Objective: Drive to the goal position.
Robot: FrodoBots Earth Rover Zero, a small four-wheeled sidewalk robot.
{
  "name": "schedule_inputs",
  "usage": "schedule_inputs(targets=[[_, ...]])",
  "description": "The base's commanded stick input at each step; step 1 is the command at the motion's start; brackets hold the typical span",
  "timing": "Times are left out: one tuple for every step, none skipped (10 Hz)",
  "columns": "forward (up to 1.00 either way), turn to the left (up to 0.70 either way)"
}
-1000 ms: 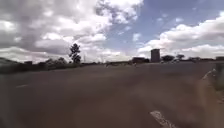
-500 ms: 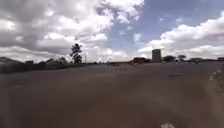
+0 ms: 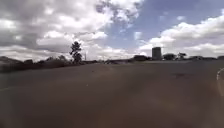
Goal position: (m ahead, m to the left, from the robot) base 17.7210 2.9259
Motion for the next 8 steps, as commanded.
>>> schedule_inputs(targets=[[0.7,-0.25],[0.7,-0.13],[0.7,-0.01],[0.7,0.0],[0.7,0.0],[0.7,0.0],[0.7,0.0],[0.7,0.0]])
